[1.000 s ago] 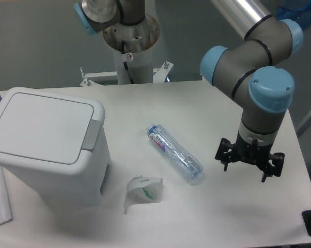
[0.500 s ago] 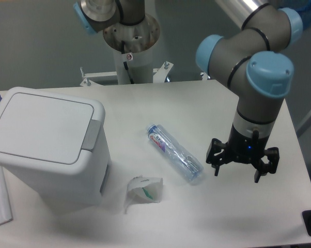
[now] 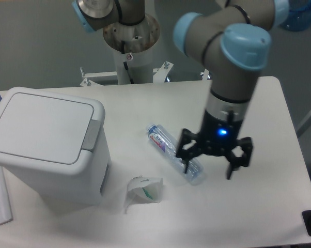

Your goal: Open the trash can

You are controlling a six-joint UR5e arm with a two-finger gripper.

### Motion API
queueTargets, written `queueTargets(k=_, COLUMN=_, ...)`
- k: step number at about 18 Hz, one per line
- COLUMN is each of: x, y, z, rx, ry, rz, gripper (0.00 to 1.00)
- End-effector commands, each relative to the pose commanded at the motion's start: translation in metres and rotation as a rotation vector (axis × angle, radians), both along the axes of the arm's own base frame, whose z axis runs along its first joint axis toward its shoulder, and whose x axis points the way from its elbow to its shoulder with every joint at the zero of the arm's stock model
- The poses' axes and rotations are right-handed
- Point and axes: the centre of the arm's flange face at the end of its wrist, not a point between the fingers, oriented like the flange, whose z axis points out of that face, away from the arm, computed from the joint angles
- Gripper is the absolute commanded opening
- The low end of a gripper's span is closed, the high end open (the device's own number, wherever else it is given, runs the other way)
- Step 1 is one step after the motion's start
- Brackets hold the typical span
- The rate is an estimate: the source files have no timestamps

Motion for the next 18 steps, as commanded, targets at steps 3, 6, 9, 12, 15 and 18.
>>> queueTargets(k=3, x=0.042, y=-0.001, z=0.017, rx=0.043, ry=-0.028, rz=-0.026, gripper=1.00)
queueTargets(k=6, x=0.078, y=0.002, z=0.020, rx=0.050, ry=-0.040, rz=-0.075, gripper=1.00)
queueTargets(k=9, x=0.098, y=0.000, z=0.012, rx=0.062, ry=-0.028, rz=-0.094, gripper=1.00)
queueTargets(k=12, x=0.113, y=0.001, z=0.004, rx=0.073, ry=-0.016, rz=-0.112, gripper=1.00)
queueTargets(k=15, x=0.120, y=0.000, z=-0.003, rx=0.068, ry=-0.018, rz=-0.125, gripper=1.00)
queueTargets(k=18, x=0.120, y=-0.001, z=-0.005, rx=0.069, ry=-0.014, rz=-0.125, gripper=1.00)
